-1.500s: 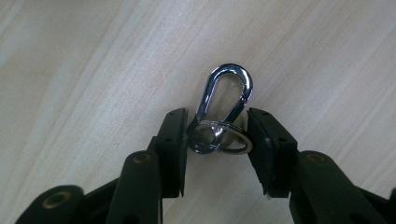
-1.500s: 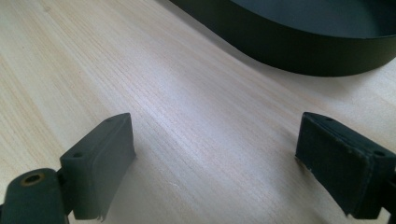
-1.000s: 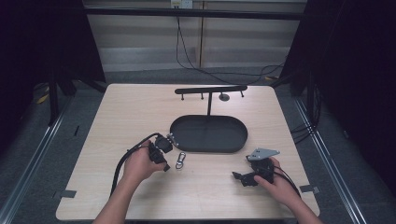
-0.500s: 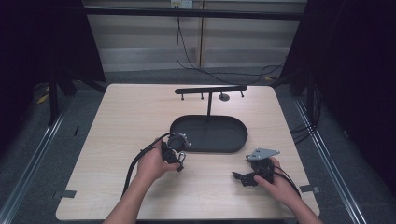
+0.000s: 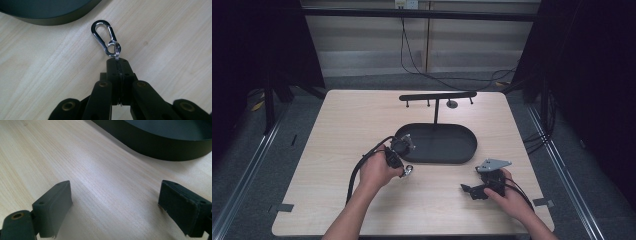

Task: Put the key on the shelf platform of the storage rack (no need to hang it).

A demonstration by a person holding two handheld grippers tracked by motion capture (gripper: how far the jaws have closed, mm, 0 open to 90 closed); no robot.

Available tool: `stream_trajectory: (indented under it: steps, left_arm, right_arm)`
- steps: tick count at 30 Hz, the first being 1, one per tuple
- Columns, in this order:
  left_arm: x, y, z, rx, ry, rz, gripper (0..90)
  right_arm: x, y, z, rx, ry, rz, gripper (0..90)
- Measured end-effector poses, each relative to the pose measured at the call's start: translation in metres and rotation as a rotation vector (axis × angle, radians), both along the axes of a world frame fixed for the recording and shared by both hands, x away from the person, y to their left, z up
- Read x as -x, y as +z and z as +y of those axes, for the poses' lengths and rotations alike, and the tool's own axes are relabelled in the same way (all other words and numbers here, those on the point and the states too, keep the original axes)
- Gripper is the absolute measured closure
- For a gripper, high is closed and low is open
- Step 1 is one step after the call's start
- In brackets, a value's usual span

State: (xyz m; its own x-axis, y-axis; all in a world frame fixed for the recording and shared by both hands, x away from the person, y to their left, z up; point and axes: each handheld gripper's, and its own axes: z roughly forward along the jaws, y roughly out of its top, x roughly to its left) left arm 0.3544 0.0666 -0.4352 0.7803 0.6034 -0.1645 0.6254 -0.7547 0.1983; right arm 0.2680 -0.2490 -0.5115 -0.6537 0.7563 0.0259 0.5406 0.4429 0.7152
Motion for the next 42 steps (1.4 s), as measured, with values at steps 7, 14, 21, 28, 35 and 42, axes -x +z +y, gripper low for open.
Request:
stream_trajectory:
  steps: [7,14,21,28,35,42]
  left_arm:
    - [-0.008,0.028,-0.001,0.030,0.013,-0.013,89.3]
    - [-0.016,0.051,-0.002,0.038,0.023,-0.011,89.3]
    - [-0.025,0.072,-0.004,0.043,0.027,-0.017,89.3]
    - [-0.034,0.086,-0.003,0.058,0.037,-0.020,89.2]
    - [-0.043,0.085,-0.006,0.061,0.050,-0.025,89.2]
    - [-0.055,0.075,-0.011,0.037,0.066,-0.014,89.2]
  right_arm:
    - [0.000,0.000,0.000,0.000,0.002,0.000,10.9]
    - [0.000,0.000,0.000,-0.002,0.001,0.000,10.9]
    - [0.000,0.000,0.000,-0.001,0.003,-0.002,10.9]
    - [0.000,0.000,0.000,-0.001,0.003,-0.002,10.9]
    - [0.000,0.000,0.000,-0.001,0.004,-0.002,10.9]
    - [-0.001,0.000,0.000,-0.001,0.005,-0.002,10.9]
